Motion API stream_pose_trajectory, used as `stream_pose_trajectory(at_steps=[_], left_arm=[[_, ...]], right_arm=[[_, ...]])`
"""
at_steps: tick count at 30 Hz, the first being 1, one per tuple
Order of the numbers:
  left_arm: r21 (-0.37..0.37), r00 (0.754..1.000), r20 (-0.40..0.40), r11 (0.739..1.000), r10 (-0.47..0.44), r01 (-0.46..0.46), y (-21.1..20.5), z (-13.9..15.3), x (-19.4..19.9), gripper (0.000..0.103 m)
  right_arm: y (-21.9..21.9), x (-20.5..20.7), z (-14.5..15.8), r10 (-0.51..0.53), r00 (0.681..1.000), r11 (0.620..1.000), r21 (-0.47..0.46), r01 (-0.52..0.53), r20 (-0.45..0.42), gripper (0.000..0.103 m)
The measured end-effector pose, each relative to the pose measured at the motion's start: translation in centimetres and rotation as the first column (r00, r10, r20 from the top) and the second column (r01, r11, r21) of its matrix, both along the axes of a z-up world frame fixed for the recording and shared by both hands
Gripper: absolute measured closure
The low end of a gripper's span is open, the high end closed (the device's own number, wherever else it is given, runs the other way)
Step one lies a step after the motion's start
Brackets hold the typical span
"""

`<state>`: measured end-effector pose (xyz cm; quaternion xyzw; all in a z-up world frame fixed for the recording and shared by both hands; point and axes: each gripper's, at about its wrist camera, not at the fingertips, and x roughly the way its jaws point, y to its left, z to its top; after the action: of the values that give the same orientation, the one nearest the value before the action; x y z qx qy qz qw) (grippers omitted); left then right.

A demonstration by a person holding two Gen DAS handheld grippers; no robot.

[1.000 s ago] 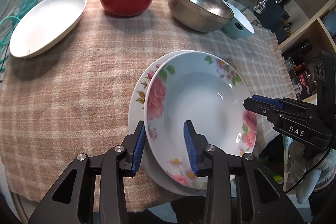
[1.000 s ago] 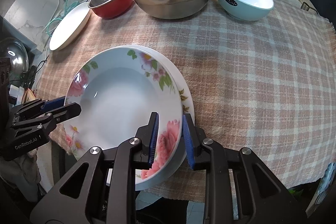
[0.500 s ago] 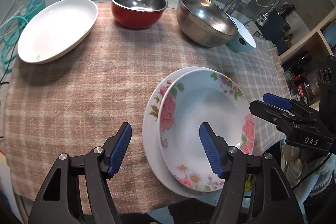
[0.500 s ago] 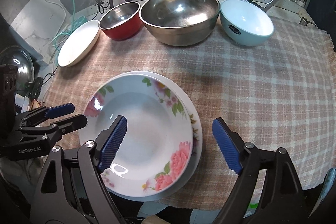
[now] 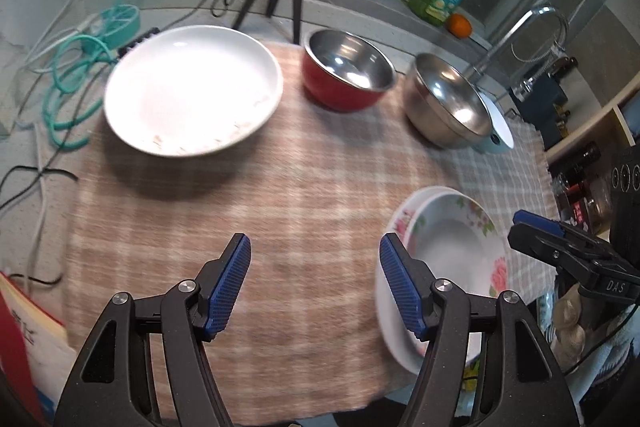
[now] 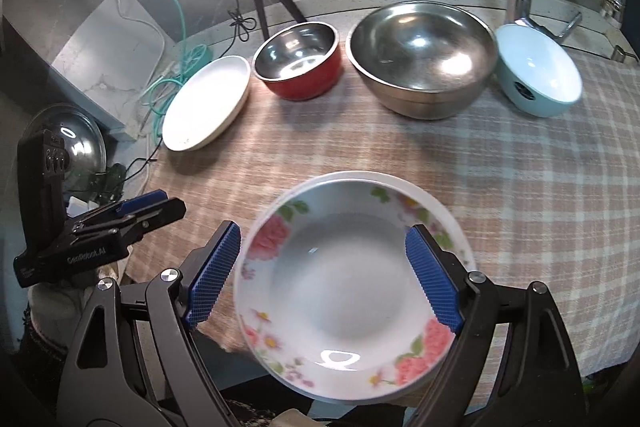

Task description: Organize plates and bowls

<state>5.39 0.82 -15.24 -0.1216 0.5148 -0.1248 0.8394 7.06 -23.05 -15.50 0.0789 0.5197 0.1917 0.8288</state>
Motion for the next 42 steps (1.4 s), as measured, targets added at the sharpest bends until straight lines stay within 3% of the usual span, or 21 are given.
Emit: stream_pose_trajectory(at_steps=[9, 20, 22, 27, 37, 39, 42], left_arm=[[0.031, 0.998, 0.042, 0.999, 0.036, -0.038, 6.1, 0.8, 2.3, 0.036], [0.097, 0.996, 0.088, 0.995, 0.025, -0.034, 11.5, 0.7, 8.5, 0.039], [0.107, 0.996, 0.09, 0.994, 0.01, -0.02, 12.0, 0.4, 9.5, 0.043], [0.097, 0.998, 0.06, 0.995, 0.0, -0.005, 13.3, -0.9, 12.2, 0.054], [0.092, 1.0, 0.022, 0.996, -0.015, 0.013, 14.3, -3.3, 15.8, 0.062], [0.091, 1.0, 0.017, 0.996, -0.019, 0.017, 14.3, -3.6, 16.1, 0.066], [0.082, 1.0, 0.006, 0.996, -0.021, 0.02, 14.4, -4.1, 16.6, 0.067]], right_arm=[[5.8, 2.1, 1.0, 0.021, 0.999, 1.0, 0.02, -0.022, 0.03, 0.016], [11.0, 6.5, 0.1, 0.001, 1.0, 0.998, 0.07, -0.004, 0.03, 0.016], [12.0, 7.4, -0.5, -0.003, 1.0, 0.997, 0.073, 0.002, 0.016, 0.017], [13.8, 10.0, -2.5, -0.014, 0.999, 0.996, 0.082, 0.018, -0.05, 0.028], [14.8, 13.1, -5.8, -0.04, 0.992, 0.997, 0.055, 0.047, -0.123, 0.048], [15.0, 13.5, -6.1, -0.041, 0.991, 0.998, 0.045, 0.047, -0.13, 0.056], [14.9, 14.0, -6.6, -0.052, 0.988, 0.997, 0.041, 0.058, -0.142, 0.057]])
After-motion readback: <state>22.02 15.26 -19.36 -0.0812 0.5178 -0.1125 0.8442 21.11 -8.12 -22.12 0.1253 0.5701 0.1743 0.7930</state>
